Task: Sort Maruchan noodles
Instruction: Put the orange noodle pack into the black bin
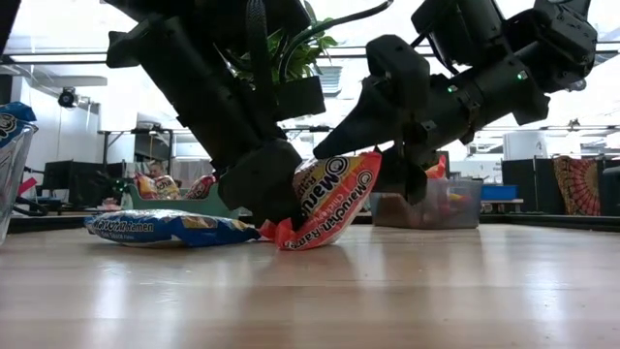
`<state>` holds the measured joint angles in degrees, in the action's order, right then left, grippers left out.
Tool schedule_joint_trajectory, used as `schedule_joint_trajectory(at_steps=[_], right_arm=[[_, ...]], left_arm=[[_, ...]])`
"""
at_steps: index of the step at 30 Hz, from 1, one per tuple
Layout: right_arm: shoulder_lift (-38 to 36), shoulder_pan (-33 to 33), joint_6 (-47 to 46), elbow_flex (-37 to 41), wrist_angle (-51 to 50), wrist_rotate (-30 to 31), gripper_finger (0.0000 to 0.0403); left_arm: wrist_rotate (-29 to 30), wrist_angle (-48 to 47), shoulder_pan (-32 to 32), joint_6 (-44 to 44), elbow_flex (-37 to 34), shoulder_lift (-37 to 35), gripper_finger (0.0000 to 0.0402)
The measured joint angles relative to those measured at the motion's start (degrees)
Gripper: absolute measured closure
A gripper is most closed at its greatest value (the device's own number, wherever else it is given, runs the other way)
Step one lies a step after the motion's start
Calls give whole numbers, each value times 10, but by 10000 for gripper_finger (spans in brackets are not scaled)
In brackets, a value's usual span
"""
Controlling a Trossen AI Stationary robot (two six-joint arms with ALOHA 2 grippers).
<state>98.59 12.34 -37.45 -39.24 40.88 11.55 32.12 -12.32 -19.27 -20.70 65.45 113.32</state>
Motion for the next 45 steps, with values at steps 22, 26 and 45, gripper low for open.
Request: schedule_joint_trajectory(at_steps=[22,26,45], right_arm=[[0,0,23,0,0,1,225],[0,0,35,0,-1,1,287],[-126,0,130,0,-113,-9,394]], left_arm=[[3,7,0,1,1,0,326],[3,6,0,5,2,-1,326],[89,-76,-33,71,2,-117,326]])
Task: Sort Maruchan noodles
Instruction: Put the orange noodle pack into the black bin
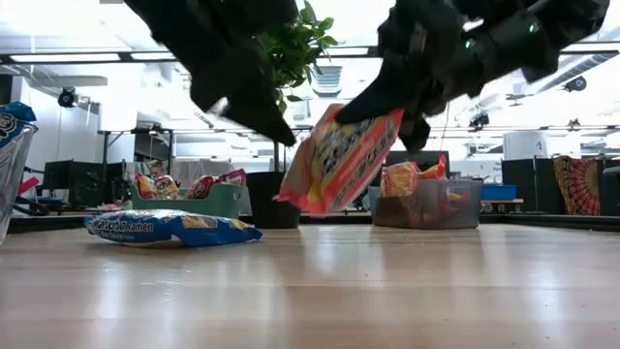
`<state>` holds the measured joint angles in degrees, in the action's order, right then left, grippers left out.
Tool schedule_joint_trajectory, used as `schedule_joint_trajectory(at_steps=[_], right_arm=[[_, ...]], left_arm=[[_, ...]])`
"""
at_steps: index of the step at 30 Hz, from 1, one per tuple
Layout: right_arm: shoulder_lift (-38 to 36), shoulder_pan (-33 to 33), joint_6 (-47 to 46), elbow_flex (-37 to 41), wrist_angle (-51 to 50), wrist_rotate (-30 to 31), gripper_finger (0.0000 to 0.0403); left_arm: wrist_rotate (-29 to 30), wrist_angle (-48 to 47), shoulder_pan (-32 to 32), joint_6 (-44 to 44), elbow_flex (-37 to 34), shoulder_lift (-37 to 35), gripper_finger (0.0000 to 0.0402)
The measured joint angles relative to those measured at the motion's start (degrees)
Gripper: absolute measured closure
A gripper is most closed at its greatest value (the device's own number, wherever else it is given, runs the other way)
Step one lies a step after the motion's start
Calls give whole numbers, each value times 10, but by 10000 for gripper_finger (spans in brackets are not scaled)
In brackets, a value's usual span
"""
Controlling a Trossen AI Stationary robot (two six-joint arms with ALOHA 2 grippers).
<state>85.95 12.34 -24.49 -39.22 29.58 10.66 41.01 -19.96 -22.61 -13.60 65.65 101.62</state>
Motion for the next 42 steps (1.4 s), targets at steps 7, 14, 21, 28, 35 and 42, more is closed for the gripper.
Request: schedule_joint_trajectory(at_steps=[7,14,21,28,35,42], right_arm=[[-97,-2,46,-8,-97,31,394],[-200,-24,70,-83,-329,68,394],[-236,-73,90,-193,-557,100,394],[-229,-156,138,-289,-713,104,394],[-220,-290,198,-337,-808,101,394],[-220,-442,115,-346,-866,83,394]], left_arm=[[45,-16,-10,41,-1,-54,326],[46,63,-11,178,-2,-99,326],[21,146,-11,287,-17,-125,326],[7,215,-11,289,-99,-164,326],[11,246,-11,280,-145,-235,326],[25,247,-11,250,-176,-281,326]])
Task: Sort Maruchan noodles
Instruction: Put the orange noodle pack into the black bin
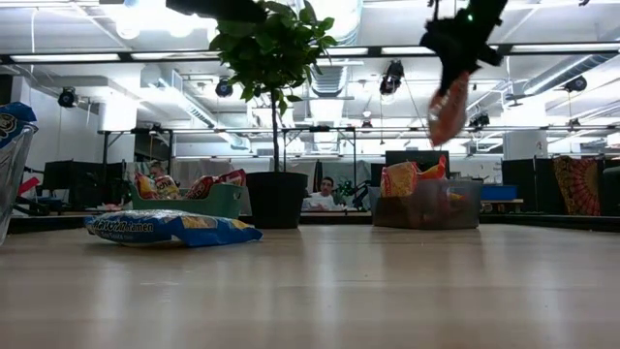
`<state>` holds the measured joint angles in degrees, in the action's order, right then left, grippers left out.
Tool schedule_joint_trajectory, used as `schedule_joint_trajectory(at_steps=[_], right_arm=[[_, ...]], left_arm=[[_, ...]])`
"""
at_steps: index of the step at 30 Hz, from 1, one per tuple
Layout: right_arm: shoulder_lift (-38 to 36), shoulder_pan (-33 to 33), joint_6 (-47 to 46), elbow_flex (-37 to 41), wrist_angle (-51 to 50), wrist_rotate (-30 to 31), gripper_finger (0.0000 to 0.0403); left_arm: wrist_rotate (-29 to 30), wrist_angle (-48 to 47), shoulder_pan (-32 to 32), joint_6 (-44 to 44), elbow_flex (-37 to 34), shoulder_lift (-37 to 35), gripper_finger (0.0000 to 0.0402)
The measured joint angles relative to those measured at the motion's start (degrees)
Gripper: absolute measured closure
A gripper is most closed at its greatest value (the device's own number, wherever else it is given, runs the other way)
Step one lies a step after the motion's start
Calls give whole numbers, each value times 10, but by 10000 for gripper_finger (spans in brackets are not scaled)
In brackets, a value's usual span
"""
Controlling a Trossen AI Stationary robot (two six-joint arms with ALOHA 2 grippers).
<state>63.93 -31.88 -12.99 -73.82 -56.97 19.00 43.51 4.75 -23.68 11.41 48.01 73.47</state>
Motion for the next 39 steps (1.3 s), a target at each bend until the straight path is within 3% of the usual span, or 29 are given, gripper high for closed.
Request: schedule_joint_trajectory(at_steps=[9,16,25,29,39], right_arm=[[0,-90,-120,-3,-47,-187,394],[0,-89,-202,-7,-109,-246,394],[11,-71,-262,-7,-116,-211,394],[25,-63,-279,-6,-117,-160,394],[114,-36,-290,-3,-50,-105,394]], left_arm=[[1,-2,0,-5,-5,3,326],[1,-13,0,-5,-5,4,326],[1,-19,0,-12,-5,4,326],[1,-19,0,-12,-5,5,326],[1,-20,0,-12,-5,5,326]])
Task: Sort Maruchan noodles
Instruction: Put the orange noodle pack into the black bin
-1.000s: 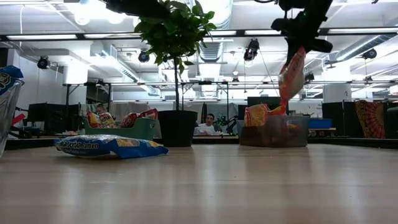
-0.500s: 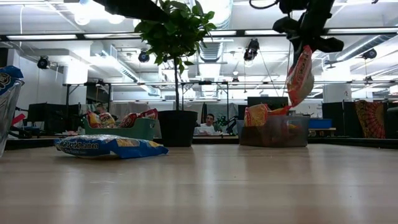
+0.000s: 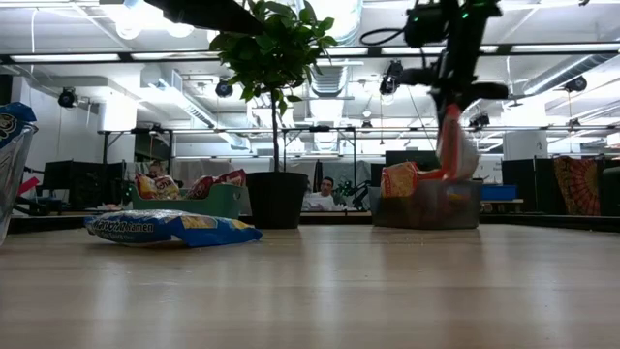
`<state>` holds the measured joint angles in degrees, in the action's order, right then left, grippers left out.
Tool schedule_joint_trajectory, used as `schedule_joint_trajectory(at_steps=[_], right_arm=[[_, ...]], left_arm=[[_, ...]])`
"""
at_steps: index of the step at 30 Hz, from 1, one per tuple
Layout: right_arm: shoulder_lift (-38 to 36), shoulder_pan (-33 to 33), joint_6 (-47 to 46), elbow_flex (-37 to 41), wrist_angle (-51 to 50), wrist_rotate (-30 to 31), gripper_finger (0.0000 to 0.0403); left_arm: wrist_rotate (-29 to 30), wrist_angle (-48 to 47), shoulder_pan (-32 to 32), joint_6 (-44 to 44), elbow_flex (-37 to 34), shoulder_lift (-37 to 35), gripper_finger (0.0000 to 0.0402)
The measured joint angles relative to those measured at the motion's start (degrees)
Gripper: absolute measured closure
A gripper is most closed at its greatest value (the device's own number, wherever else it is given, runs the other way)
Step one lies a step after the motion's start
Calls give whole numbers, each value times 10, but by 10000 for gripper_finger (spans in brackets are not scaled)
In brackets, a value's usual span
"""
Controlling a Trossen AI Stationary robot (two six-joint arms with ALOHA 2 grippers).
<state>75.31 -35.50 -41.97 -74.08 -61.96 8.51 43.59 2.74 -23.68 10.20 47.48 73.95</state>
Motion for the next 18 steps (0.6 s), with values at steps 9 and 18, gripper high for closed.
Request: schedule_joint_trajectory(at_steps=[9,18], right_arm=[[67,22,-36,0,75,22,394],[69,47,-77,-3,157,48,394]], left_arm=[[0,0,0,0,0,0,326],[0,-3,0,0,0,0,326]])
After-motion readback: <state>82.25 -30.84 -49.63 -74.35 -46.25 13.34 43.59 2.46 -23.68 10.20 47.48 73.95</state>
